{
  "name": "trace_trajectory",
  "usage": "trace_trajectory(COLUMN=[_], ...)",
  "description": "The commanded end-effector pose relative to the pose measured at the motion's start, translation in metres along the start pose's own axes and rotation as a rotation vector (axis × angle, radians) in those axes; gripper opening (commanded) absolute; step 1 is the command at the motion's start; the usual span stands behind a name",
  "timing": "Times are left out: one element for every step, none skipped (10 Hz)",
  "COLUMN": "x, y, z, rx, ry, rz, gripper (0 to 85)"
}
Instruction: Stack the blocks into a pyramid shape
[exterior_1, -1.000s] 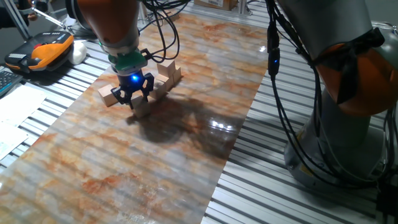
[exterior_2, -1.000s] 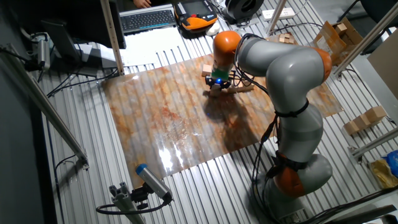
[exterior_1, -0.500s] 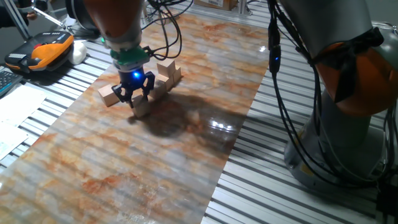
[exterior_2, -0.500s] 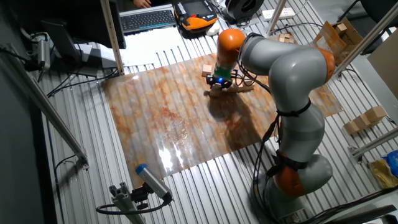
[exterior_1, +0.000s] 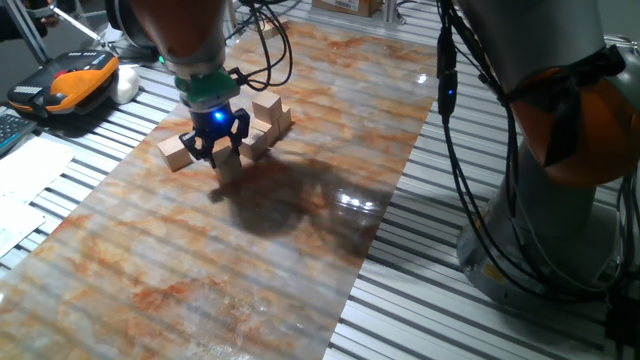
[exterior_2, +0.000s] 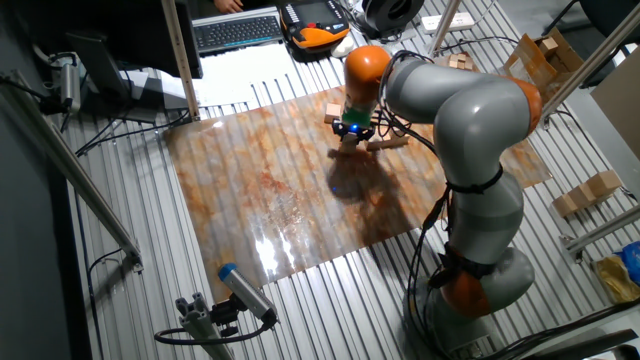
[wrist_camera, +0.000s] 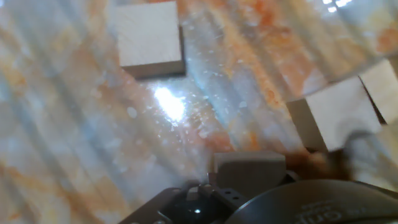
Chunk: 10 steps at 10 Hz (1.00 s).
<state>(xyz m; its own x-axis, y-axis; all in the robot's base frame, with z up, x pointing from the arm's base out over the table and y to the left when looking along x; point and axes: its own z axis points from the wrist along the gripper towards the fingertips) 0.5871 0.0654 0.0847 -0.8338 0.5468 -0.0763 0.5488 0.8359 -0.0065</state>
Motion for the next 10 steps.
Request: trace_trajectory(x=[-0.001,-0.002,-0.002,-0.003,-0.005,-0.006,-0.008,-0.011,-0.015,-0.018], y=[-0.001,-0.002,-0.003,-0.004,-0.005,-0.006,-0.007,-0.009,-0.012,-0.015], z=[-0.002,-0.004,-0.006,-0.008,-0.01,-0.012,-0.014,-0.019,-0.024,-0.027], rx=[0.012,0.002,-0.017,-0.015,0.016,0.036,0.063,0.075,0.06,0.062], ry=[0.001,0.009,0.023,0.028,0.023,0.024,0.022,0.03,0.043,0.043], rz=[0.227,0.293,0.376,0.482,0.572,0.654,0.726,0.817,0.862,0.864], gripper=[0.0,0.0,0.0,0.0,0.0,0.0,0.0,0.0,0.0,0.0])
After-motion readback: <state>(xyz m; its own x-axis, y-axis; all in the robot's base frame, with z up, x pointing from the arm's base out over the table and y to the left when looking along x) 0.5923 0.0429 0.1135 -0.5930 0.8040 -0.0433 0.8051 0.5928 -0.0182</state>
